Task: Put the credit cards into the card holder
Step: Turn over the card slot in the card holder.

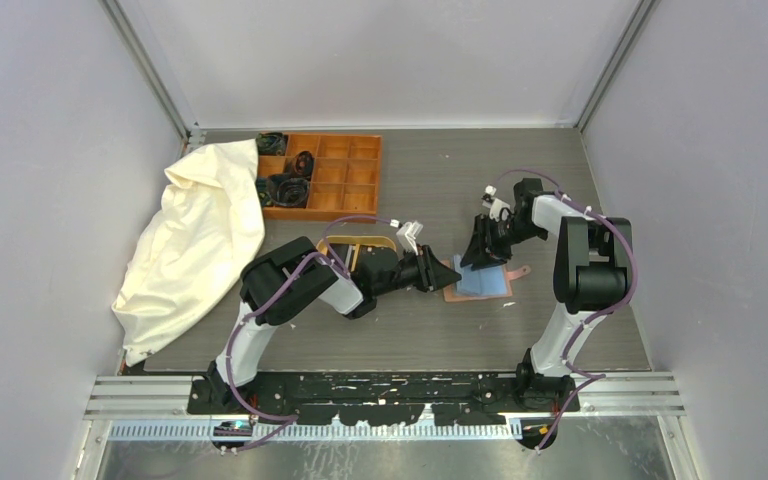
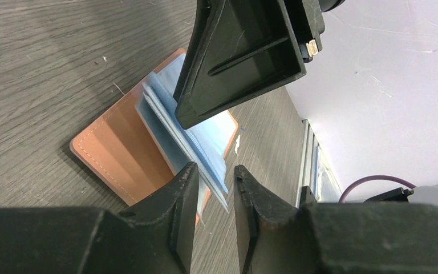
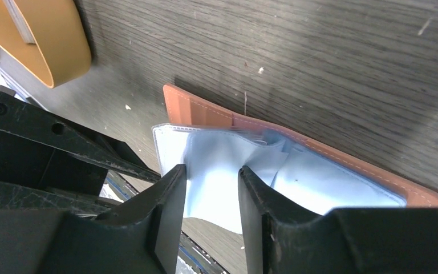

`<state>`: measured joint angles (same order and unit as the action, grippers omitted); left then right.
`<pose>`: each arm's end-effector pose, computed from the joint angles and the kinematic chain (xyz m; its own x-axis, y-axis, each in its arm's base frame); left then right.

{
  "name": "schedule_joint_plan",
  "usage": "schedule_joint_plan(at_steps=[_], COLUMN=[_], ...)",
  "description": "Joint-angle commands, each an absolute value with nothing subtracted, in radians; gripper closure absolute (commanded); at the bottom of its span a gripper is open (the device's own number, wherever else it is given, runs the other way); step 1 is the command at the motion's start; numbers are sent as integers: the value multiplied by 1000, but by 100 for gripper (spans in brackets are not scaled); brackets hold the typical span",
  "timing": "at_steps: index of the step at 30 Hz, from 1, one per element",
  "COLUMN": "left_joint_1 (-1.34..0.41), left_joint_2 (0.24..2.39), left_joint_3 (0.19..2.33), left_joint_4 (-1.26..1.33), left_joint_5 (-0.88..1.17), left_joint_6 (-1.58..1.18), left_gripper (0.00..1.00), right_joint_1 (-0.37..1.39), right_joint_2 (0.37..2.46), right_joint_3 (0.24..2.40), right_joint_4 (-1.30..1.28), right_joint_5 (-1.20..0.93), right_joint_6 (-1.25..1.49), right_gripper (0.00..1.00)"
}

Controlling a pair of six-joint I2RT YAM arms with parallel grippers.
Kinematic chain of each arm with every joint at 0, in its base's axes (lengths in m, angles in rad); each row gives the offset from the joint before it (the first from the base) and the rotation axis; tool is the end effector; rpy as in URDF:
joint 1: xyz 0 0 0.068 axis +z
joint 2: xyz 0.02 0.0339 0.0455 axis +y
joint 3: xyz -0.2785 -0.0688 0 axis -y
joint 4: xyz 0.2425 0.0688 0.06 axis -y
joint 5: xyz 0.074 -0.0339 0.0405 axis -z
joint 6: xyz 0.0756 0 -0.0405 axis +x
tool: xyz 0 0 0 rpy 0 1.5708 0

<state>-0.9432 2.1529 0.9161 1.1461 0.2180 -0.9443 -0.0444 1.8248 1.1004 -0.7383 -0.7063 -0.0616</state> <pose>0.2548 -0.3791 0.1233 -0.7738 -0.2802 -0.5680 0.4944 0.2933 -0.8182 0.3274 0.0346 0.1366 -0.9891 -0.0029 -0.1474 -0.0973 0.7644 0.6374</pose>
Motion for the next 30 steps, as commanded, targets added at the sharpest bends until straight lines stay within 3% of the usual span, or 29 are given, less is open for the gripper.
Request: schedule_joint_plan(at_steps=[1, 16, 22, 30], left_joint_1=[-946, -933, -941, -971], left_joint_2=[2130, 2020, 2060, 2130], left_joint_3=[948, 873, 928, 1112], left_joint_4=[1188, 1129, 1097, 913], left_joint_5=[234, 203, 230, 225], left_joint_6=[-948, -879, -894, -818], left_gripper=[69, 67, 71, 84], right_joint_1=[-38, -46, -85, -120], right_joint_2=[1823, 1742, 1702, 1704], right_joint_3=[1124, 1128, 1127, 1136], right_joint_4=[-749, -755, -755, -776], right_joint_5=[-645, -523, -495, -524], right_joint_6=[-90, -160, -182, -189], right_gripper=[58, 66, 68, 69])
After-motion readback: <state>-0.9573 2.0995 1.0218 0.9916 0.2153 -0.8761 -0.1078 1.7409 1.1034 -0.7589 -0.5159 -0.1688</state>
